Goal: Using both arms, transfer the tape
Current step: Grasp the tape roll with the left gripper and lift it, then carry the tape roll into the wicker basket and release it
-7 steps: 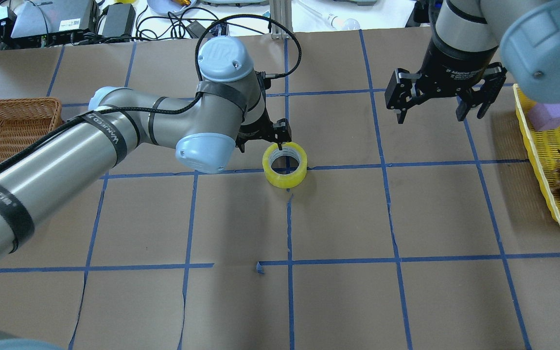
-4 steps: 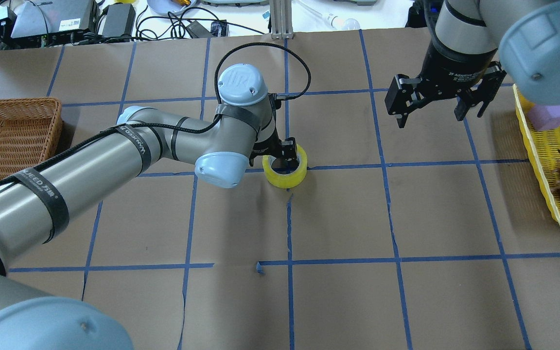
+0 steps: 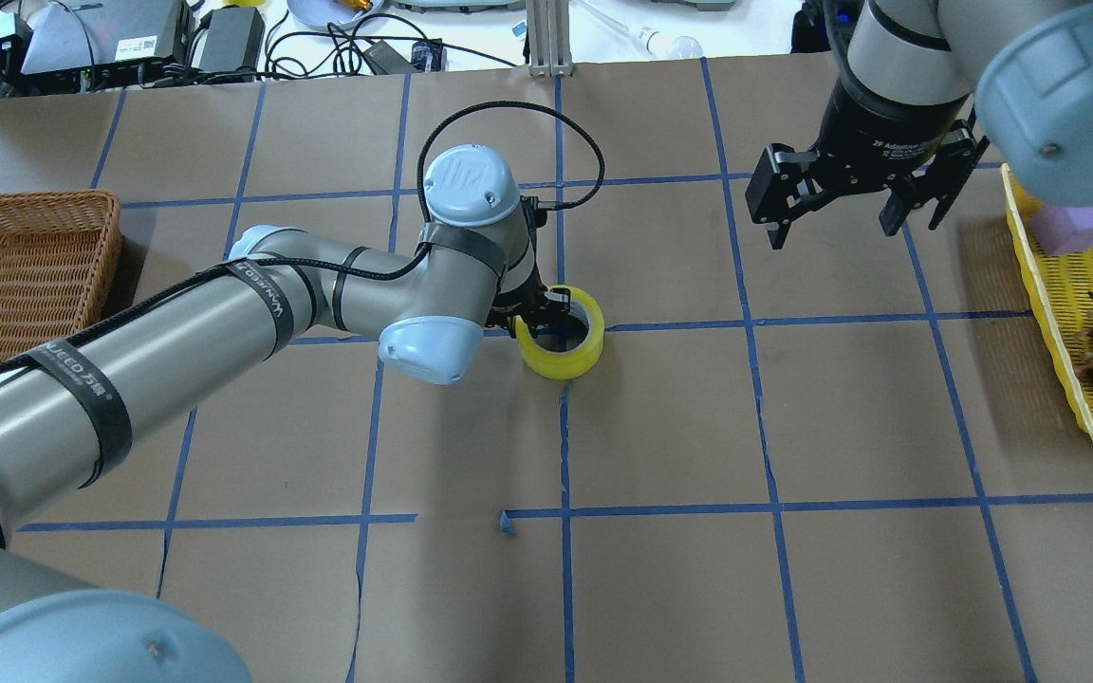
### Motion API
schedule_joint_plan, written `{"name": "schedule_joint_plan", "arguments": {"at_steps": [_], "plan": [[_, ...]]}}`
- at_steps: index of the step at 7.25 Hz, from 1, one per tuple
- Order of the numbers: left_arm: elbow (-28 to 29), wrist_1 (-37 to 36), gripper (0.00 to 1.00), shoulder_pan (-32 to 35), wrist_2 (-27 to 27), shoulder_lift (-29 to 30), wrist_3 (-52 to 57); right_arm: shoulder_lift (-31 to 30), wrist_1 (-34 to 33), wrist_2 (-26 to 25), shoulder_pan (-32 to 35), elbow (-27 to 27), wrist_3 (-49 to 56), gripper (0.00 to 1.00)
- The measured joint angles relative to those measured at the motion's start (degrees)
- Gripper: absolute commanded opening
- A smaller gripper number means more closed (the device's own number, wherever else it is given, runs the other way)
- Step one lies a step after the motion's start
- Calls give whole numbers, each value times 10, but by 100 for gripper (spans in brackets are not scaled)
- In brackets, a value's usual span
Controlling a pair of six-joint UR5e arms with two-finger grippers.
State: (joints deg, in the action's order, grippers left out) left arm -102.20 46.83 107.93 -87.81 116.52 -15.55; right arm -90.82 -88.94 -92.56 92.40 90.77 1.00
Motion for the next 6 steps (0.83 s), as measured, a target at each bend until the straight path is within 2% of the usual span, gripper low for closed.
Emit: {"name": "schedule_joint_plan", "arguments": {"at_steps": [1, 3, 4, 6], "plan": [[7, 16, 0, -14, -2, -13, 7, 0, 0, -1, -1, 0, 1, 100], [39, 107, 0, -81, -8, -54, 82, 3, -15, -6, -1, 0, 5, 100], [71, 167, 0, -140, -12, -75, 141, 4, -29, -7, -1, 1, 5, 100], [103, 220, 0, -263, -18, -97, 256, 5, -37, -8, -2, 1, 6, 100]]}}
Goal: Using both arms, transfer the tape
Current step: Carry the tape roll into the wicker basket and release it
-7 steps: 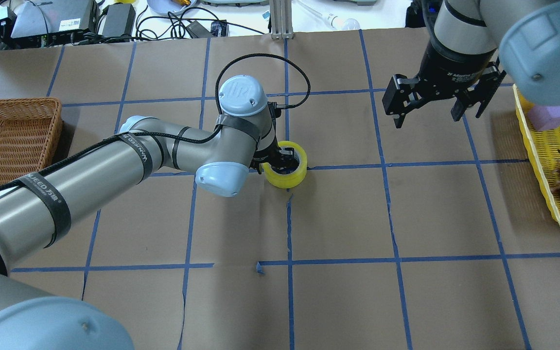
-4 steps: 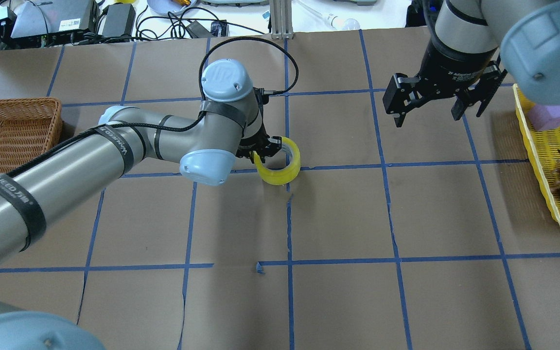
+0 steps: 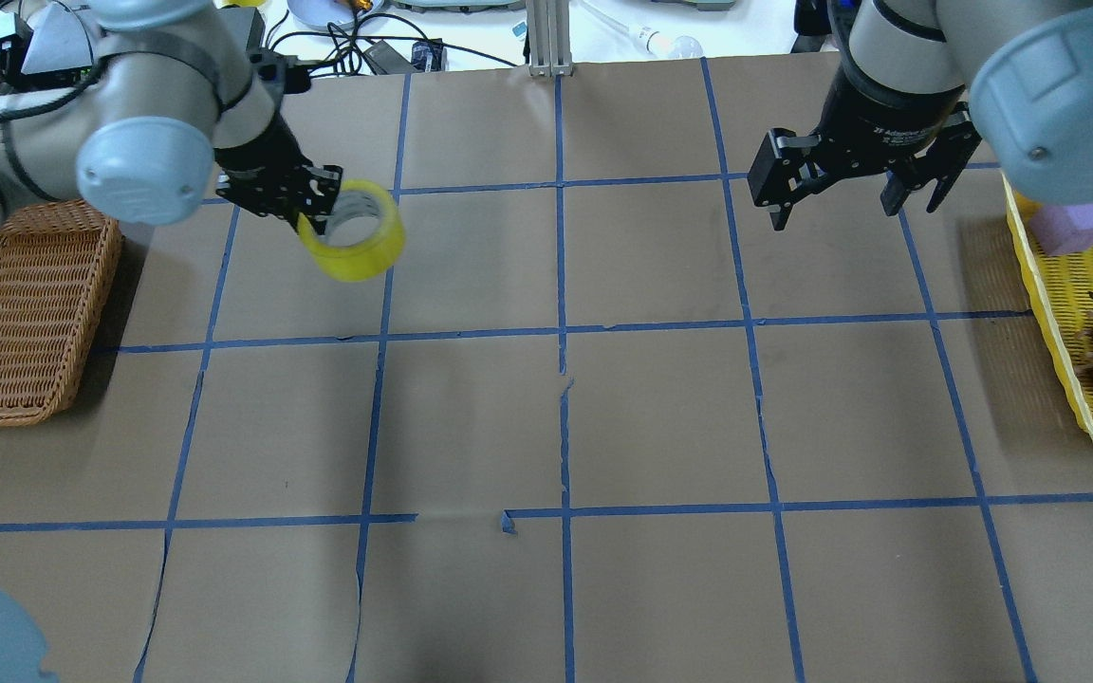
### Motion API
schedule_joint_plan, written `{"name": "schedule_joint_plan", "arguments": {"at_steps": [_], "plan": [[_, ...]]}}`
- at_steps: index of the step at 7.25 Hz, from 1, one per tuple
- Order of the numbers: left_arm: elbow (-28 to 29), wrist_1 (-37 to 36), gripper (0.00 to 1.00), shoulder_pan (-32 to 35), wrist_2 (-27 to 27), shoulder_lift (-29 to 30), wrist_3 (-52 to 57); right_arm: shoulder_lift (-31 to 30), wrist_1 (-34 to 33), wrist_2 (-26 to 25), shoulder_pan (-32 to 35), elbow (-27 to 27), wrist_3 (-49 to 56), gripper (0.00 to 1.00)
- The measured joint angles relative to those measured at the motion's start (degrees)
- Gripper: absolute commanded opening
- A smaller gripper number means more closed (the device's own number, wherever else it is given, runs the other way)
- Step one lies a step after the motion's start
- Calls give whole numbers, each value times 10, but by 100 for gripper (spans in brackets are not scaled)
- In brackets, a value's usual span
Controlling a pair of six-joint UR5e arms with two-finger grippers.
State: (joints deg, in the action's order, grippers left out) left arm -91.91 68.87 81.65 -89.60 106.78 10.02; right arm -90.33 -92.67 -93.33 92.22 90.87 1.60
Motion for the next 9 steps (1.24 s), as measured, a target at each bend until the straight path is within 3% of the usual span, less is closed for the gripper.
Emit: {"name": "schedule_joint_plan", "arguments": {"at_steps": [2, 4, 7, 8, 9], "plan": [[10, 11, 0, -141, -15, -9, 157, 0, -2, 4, -2, 0, 0, 100], [49, -10, 0, -271, -14, 28, 345, 0, 0, 7, -3, 0, 1, 100], [117, -30, 0, -341, 2, 124, 470, 0, -1, 8, -4, 0, 3, 100], [118, -48, 6, -347, 17, 150, 482, 0, 1, 8, -4, 0, 3, 100], [116, -66, 41, -350, 26, 170, 487, 0, 2, 8, -4, 0, 3, 100]]}}
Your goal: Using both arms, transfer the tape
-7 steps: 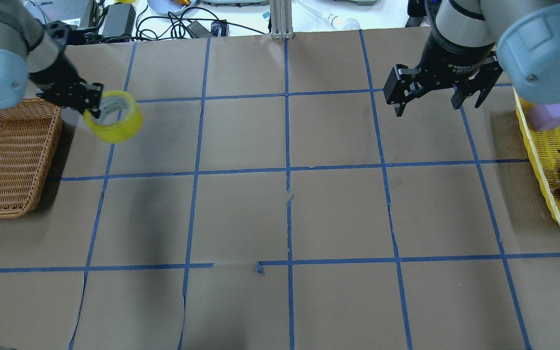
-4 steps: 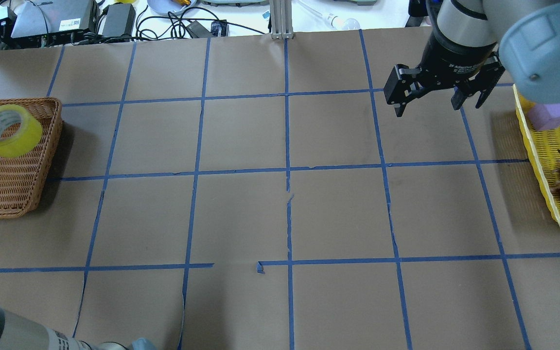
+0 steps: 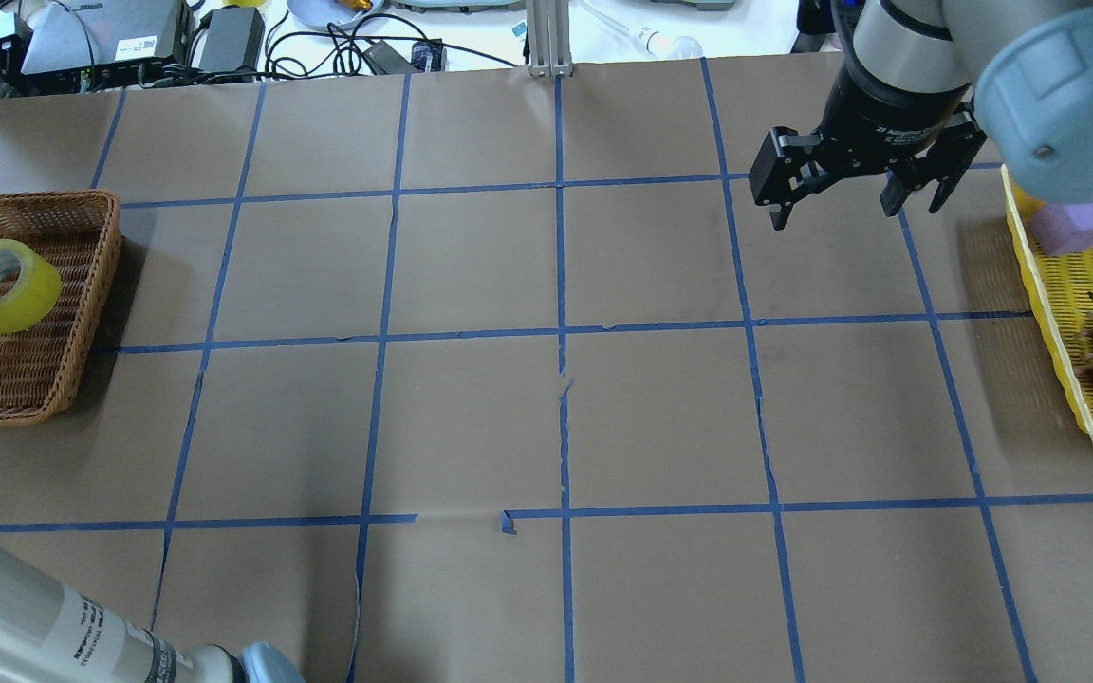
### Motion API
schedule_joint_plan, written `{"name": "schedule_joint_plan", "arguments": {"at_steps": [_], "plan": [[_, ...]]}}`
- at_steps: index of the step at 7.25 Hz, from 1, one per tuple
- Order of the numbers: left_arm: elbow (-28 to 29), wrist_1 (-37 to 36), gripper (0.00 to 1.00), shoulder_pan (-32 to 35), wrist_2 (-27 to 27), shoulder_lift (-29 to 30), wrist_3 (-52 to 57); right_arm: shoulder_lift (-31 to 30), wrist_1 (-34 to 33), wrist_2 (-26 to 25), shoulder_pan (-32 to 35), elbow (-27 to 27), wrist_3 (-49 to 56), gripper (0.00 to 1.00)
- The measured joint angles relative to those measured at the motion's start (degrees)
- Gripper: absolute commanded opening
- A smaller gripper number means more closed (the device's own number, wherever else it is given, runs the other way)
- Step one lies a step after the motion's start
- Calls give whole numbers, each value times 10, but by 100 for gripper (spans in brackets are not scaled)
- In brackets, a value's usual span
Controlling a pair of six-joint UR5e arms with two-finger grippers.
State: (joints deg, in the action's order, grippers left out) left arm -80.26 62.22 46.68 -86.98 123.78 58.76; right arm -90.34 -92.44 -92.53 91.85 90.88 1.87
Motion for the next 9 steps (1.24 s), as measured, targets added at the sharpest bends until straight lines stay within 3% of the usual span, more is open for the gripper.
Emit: {"name": "schedule_joint_plan", "arguments": {"at_steps": [1, 3, 5, 7, 9], "plan": [[-2, -10, 92, -1, 3, 13, 0, 0, -1, 0, 0, 0, 0, 100], [-3, -14, 92, 0, 6, 18, -10, 1, -3, 0, 0, 0, 0, 100], [1, -2, 90, 41, 18, -17, -39, 0, -1, 0, 0, 0, 0, 100], [-3, 55, 89, 164, -24, -94, -193, 1, 0, 0, 0, 0, 0, 100], [-16, 121, 93, 306, -58, -168, -418, 1, -4, 0, 0, 0, -1, 100]]}}
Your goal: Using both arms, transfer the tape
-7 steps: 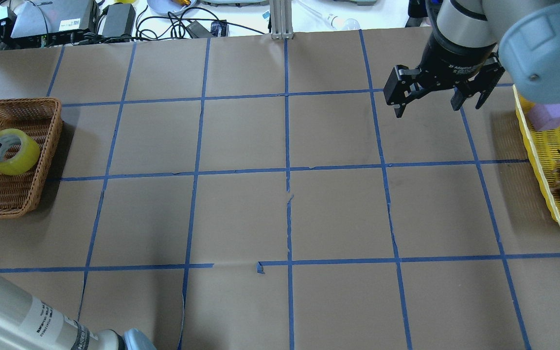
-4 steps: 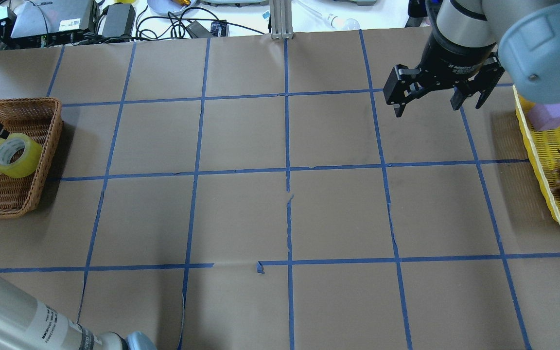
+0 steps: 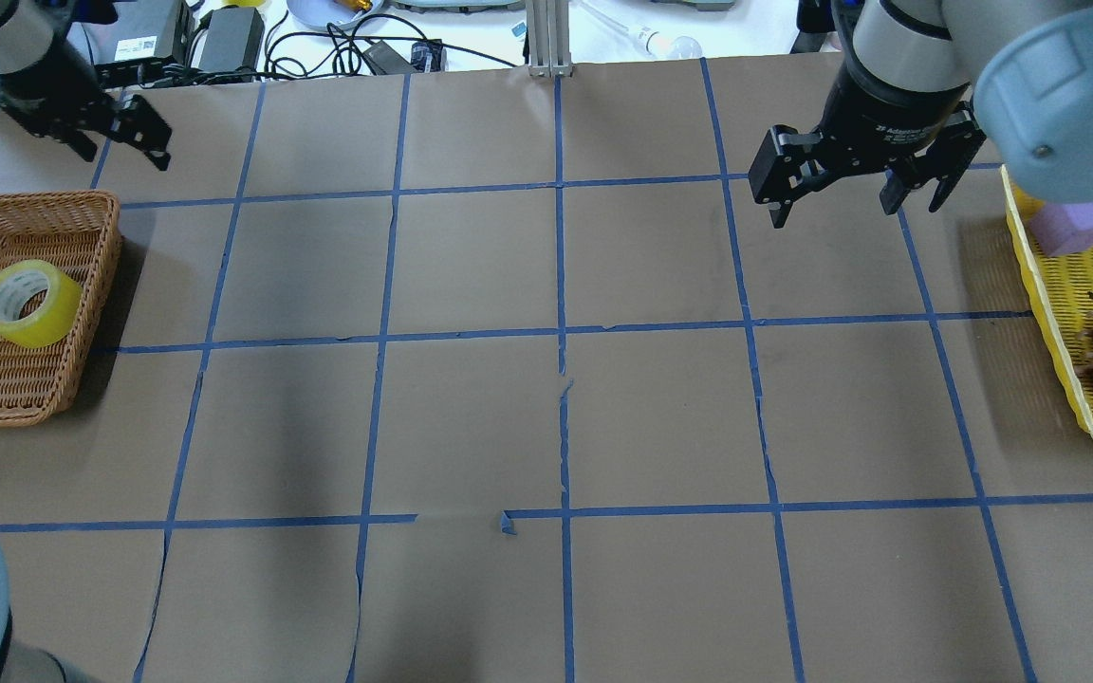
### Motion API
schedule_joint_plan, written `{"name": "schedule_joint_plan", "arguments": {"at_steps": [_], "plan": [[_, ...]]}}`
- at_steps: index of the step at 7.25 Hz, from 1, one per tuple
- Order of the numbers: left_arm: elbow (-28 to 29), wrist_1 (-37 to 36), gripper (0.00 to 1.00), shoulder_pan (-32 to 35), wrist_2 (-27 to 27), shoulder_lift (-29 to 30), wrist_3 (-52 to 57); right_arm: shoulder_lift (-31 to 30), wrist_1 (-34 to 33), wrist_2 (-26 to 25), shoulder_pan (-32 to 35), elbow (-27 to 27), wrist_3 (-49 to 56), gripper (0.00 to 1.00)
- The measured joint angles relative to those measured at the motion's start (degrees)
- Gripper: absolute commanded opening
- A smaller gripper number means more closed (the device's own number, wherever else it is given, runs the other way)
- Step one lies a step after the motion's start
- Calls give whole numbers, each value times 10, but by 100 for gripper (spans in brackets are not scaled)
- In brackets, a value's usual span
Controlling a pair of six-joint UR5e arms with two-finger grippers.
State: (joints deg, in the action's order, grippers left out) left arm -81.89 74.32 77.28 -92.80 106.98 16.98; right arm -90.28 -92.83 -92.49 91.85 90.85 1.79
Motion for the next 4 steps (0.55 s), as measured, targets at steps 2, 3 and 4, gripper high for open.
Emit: {"name": "schedule_joint_plan", "arguments": {"at_steps": [2, 3, 4], "plan": [[-30, 64, 100, 112, -3, -74, -155, 0, 1, -1, 0, 0, 0, 100], [-39, 115, 100, 139, -3, -115, -191, 0, 1, -1, 0, 0, 1, 100], [-41, 163, 100, 148, -3, -148, -204, 0, 0, -1, -1, 0, 1, 100]]}}
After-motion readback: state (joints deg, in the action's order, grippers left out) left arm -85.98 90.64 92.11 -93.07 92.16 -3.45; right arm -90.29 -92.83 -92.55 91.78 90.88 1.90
